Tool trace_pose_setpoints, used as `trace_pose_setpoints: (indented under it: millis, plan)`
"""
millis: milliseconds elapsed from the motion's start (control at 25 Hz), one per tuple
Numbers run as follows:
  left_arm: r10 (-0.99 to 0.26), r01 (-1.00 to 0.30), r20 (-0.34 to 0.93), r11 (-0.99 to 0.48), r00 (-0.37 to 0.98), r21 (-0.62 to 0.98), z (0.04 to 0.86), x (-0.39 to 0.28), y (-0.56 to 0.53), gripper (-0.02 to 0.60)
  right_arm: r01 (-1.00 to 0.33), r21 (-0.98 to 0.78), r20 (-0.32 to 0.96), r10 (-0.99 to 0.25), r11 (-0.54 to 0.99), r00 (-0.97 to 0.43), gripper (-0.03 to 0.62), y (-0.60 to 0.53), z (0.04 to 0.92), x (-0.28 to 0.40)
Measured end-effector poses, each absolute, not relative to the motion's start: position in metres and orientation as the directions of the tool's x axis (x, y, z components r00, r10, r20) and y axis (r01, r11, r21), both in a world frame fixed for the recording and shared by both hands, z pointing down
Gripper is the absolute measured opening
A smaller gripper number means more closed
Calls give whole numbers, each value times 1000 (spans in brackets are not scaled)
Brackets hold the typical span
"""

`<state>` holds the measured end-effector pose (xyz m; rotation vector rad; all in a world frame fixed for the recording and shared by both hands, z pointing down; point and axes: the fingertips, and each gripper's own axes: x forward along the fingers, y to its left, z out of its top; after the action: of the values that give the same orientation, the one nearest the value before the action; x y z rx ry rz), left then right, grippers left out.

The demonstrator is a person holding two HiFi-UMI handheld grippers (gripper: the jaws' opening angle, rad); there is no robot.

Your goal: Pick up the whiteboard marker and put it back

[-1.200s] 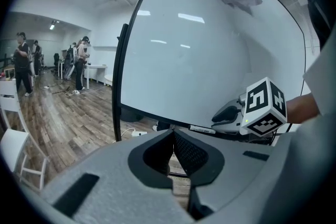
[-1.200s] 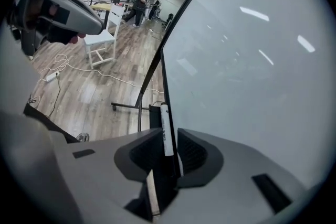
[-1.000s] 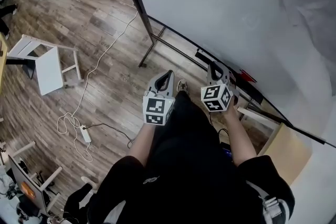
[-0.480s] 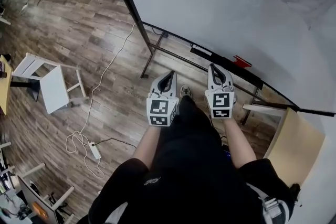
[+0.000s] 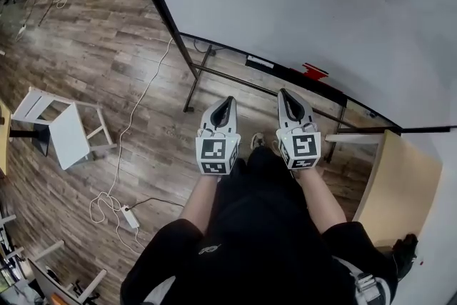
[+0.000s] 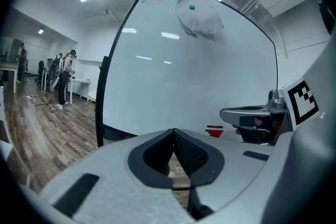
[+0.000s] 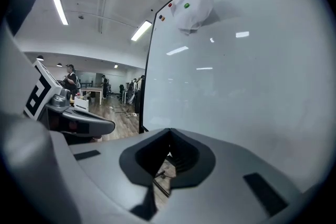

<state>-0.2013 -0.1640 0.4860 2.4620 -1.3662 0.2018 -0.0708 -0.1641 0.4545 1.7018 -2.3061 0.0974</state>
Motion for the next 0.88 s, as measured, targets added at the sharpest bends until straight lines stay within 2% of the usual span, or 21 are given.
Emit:
trace_pose_setpoints:
  millis: [320,600,880]
  plan:
    - [-828,-847,192,-494,527,195,449,-170,-158,6,-955,66,119,-952,290,-281,2,-148,406,-34]
    - [-844,-850,132,-499,521,169,406,-119,-150,6,-961,98,93,-963,260,-252,2,-118,380,36]
    - [-830,-834,106,-532,548,148,389,-70,-132,5,-959,98,78,-963,266,-259,2,-105,372,66]
